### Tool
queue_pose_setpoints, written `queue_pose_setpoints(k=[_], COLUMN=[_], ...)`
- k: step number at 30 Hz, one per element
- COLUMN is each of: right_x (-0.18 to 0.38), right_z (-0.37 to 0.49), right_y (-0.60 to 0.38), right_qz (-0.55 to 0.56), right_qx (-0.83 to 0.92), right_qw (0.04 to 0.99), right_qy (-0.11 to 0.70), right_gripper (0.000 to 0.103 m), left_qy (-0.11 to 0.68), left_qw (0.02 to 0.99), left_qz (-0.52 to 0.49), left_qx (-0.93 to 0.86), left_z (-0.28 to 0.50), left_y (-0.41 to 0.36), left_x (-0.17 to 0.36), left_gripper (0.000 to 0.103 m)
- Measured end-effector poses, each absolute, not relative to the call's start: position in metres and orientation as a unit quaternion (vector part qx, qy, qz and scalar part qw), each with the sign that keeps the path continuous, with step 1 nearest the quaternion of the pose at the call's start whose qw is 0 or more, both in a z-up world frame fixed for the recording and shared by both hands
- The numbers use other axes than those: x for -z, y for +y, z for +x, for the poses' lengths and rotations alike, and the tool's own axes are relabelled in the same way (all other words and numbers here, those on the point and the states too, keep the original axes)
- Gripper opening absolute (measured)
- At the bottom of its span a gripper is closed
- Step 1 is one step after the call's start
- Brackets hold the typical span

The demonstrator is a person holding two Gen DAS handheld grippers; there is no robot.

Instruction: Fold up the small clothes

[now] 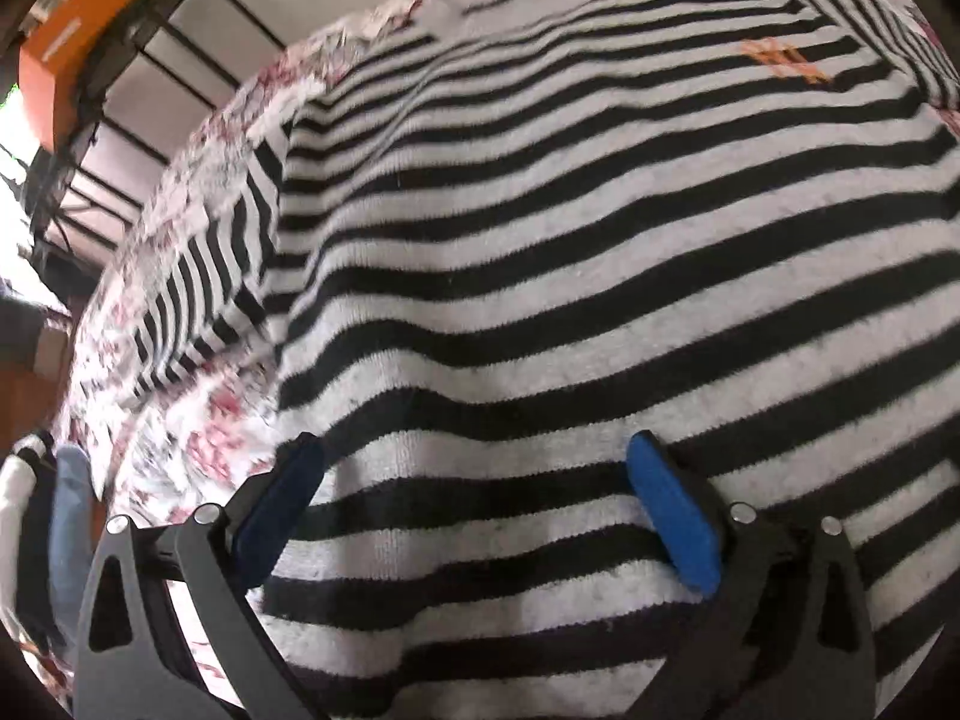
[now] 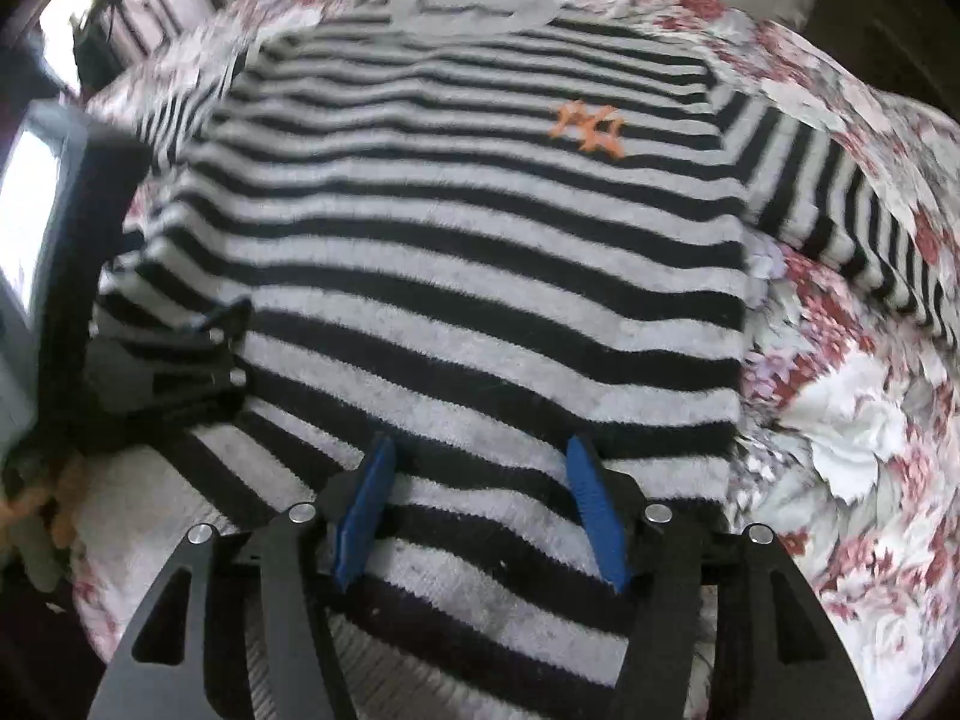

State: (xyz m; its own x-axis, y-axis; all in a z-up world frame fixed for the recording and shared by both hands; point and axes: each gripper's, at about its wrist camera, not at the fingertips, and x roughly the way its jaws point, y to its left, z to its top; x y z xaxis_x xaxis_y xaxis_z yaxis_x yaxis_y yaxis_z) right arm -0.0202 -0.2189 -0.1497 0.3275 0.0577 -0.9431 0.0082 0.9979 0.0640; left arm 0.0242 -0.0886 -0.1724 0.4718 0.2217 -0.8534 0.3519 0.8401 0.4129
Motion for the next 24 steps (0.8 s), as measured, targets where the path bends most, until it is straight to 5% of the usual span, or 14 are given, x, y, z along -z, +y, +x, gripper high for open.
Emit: queue_pose_setpoints(k=[3,5,9,16,21,24], right_x=[0.115,0.127,0.157,0.078,0.123,0.181], right_z=[-0.032,-0.035,-0.032,0.022,0.068,0.077], right_y=[-0.214,-0.205,-0.187,-0.299,-0.377,-0.409], right_qz=[0.049,0.044,0.000,0.167,0.234,0.261], right_qx=[-0.020,-0.030,-0.036,0.017,0.087,0.093], right_qw=[0.848,0.826,0.799,0.859,0.828,0.786], right_qy=[0.527,0.561,0.600,0.484,0.502,0.552], right_gripper=[0.059,0.062,0.067,0.066,0.066,0.064], left_qy=[0.510,0.518,0.583,0.519,0.654,0.633], left_qw=[0.831,0.834,0.782,0.841,0.739,0.750], left_qz=[0.212,0.173,0.205,0.120,0.161,0.195], left_qx=[0.071,0.079,0.084,0.095,0.020,0.006], left_z=[0.019,0.011,0.024,0.089,0.149,0.140], left_y=[-0.074,-0.052,-0.048,-0.062,-0.070,-0.081], left_x=[0.135,0.131,0.177,0.097,0.180,0.200], left_gripper=[0.098,0.098,0.099,0.098,0.099,0.099])
